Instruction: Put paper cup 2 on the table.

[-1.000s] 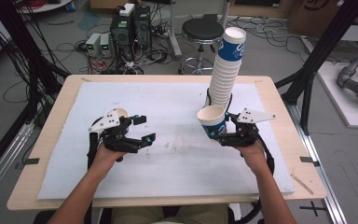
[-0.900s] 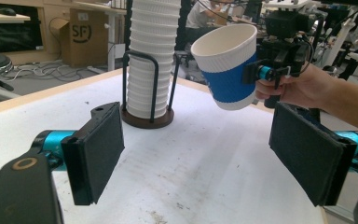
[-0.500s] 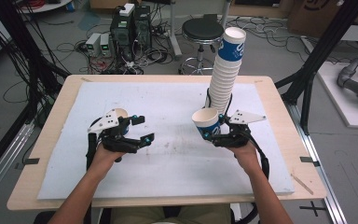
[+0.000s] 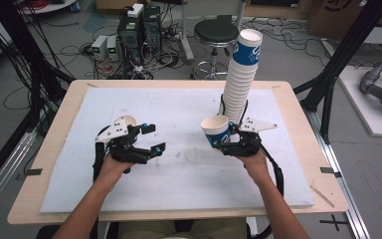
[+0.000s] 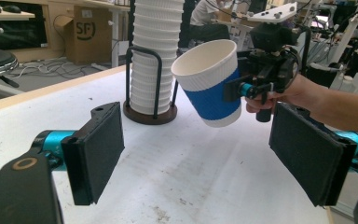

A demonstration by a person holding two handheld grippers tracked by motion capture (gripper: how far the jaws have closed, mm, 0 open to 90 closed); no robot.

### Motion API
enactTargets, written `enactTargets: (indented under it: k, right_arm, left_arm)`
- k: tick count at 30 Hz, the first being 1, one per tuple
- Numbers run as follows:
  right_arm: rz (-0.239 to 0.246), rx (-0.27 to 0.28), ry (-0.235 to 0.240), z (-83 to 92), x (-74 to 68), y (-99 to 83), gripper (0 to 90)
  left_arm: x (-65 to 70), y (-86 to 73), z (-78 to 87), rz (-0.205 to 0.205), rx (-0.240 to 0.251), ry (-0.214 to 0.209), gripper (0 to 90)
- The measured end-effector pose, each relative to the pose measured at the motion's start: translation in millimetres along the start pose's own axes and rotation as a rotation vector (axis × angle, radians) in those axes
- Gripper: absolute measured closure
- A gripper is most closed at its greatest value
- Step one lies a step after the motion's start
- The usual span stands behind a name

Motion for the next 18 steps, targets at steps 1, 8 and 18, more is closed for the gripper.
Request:
enactTargets:
  k: [1,8,18]
  right_arm:
    - [-0.006,0.003,-0.003,-2.5,2.0,-0.8,26.0]
    - [-0.047,-0.028,-0.019,-17.9,9.7,-12.7,26.1]
    - [-0.057,-0.094,-0.037,-36.3,18.0,-29.8,26.1]
  left_arm:
    - [-0.4,-0.5,-0.3,-0.002,-0.002,0.001,17.8]
    - [-2.3,-3.1,-1.2,0.006,-0.005,0.0,17.8]
    - [-4.5,-5.6,-1.5,0.013,-0.009,0.003,17.8]
Point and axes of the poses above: each handheld gripper's, and its own axes: z roughly backward along the jaws, y roughly out of its top, x roughly to its right, the point moved 9 cm from there along -z, roughly forward along the jaws, and after that the axes turned 1 degree about -x, right-handed, at the moved point
